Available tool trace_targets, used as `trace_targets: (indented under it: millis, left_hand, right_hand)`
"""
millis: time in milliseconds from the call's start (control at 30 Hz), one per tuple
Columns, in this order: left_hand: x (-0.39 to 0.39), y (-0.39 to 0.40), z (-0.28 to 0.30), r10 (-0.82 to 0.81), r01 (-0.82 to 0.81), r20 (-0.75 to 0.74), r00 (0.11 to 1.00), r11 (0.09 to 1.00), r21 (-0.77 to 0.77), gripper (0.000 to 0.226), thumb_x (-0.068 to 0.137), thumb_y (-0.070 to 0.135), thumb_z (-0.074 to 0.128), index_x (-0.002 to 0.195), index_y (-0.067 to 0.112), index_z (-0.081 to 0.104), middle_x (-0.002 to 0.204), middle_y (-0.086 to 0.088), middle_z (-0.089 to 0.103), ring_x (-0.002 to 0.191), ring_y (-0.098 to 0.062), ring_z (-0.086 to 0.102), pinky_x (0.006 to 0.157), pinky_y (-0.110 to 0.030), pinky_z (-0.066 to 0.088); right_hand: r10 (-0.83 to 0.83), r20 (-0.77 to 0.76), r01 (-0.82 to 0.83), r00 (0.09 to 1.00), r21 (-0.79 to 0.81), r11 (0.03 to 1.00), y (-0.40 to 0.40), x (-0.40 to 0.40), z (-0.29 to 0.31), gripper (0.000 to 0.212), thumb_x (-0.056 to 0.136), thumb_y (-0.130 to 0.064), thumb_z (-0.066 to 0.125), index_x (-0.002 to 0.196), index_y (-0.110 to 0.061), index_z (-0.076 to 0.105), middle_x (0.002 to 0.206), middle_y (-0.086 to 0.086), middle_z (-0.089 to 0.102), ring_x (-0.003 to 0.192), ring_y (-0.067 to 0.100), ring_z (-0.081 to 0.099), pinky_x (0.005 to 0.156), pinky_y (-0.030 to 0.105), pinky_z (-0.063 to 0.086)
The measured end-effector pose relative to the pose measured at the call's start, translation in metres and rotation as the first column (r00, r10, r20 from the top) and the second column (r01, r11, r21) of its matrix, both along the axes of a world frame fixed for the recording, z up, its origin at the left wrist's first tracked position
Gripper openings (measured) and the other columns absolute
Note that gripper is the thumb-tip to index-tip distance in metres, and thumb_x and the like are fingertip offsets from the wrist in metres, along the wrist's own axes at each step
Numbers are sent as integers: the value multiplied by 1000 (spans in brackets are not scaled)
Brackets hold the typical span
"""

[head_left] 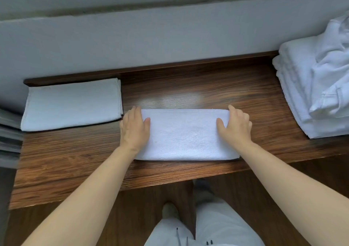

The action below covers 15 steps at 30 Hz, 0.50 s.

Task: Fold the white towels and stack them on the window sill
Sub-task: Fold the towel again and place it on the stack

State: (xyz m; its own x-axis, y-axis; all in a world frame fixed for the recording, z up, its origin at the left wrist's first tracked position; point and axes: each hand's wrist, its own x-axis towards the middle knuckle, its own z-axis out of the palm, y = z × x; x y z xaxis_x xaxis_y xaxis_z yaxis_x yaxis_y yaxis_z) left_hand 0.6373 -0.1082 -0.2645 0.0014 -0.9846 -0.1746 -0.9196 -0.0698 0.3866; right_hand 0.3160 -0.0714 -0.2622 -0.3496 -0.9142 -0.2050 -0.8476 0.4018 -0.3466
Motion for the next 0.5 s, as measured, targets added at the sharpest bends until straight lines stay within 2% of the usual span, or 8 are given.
trace_targets:
  millis: [67, 133, 200, 267, 300, 367, 433, 500]
  left_hand:
    - [4, -18, 12, -75, 70, 74, 994, 995, 68, 58, 103, 35, 51, 154, 12, 36, 157, -11, 40, 143, -36, 35, 113, -53, 31]
    - [8, -36, 23, -200, 170, 172, 965, 970, 173, 58, 98, 40, 59, 151, 20, 43, 151, -8, 43, 137, -35, 37, 107, -51, 34]
    - [9, -49, 32, -270, 215, 234, 934, 948, 236, 60, 93, 45, 66, 146, 25, 47, 143, -6, 48, 133, -33, 40, 105, -48, 35]
    - [4, -59, 37, -291, 215, 267, 919, 936, 279, 56, 89, 46, 70, 137, 24, 53, 136, -7, 51, 130, -32, 42, 103, -46, 36]
    - [1, -63, 38, -285, 202, 274, 918, 934, 295, 52, 88, 45, 71, 132, 23, 56, 133, -7, 51, 128, -32, 43, 102, -44, 38]
    - [-1, -67, 42, -238, 159, 221, 946, 932, 325, 42, 84, 41, 74, 120, 23, 62, 126, -6, 54, 123, -30, 47, 96, -41, 43]
    - [3, -63, 46, -100, 80, 42, 994, 939, 336, 28, 79, 33, 77, 100, 23, 61, 112, -1, 60, 107, -24, 57, 81, -36, 49]
    - [9, -50, 51, 101, -46, -130, 986, 928, 371, 28, 77, 30, 80, 95, 24, 60, 101, 3, 64, 92, -17, 62, 70, -32, 51]
  right_hand:
    - [-7, 72, 0, 997, 100, 995, -19, -6, 12, 65, 94, -42, 66, 150, -15, 47, 146, 15, 46, 135, 37, 41, 110, 49, 38]
    - [-7, 171, -33, 985, 228, 973, -36, -17, 20, 61, 88, -39, 74, 141, -18, 53, 141, 14, 47, 129, 35, 48, 104, 47, 47]
    - [19, 218, -92, 976, 330, 939, -45, -26, 25, 51, 80, -38, 79, 123, -19, 57, 131, 10, 55, 114, 30, 59, 88, 42, 53]
    - [58, 225, -143, 973, 381, 914, -50, -31, 29, 40, 76, -38, 79, 107, -20, 61, 119, 7, 60, 99, 25, 63, 72, 36, 51]
    - [74, 237, -163, 969, 385, 908, -52, -32, 31, 36, 76, -37, 79, 102, -19, 61, 113, 6, 62, 94, 23, 63, 69, 35, 50]
    - [83, 297, -190, 951, 353, 916, -55, -33, 36, 34, 77, -32, 82, 97, -16, 59, 103, 5, 64, 89, 22, 63, 68, 35, 49]
    - [50, 378, -177, 924, 309, 935, -53, -37, 40, 34, 79, -26, 84, 96, -14, 57, 98, 5, 64, 88, 23, 63, 68, 35, 49]
    - [-27, 470, -133, 882, 303, 944, -49, -42, 41, 31, 82, -23, 85, 100, -13, 62, 98, 6, 68, 90, 24, 68, 72, 35, 56]
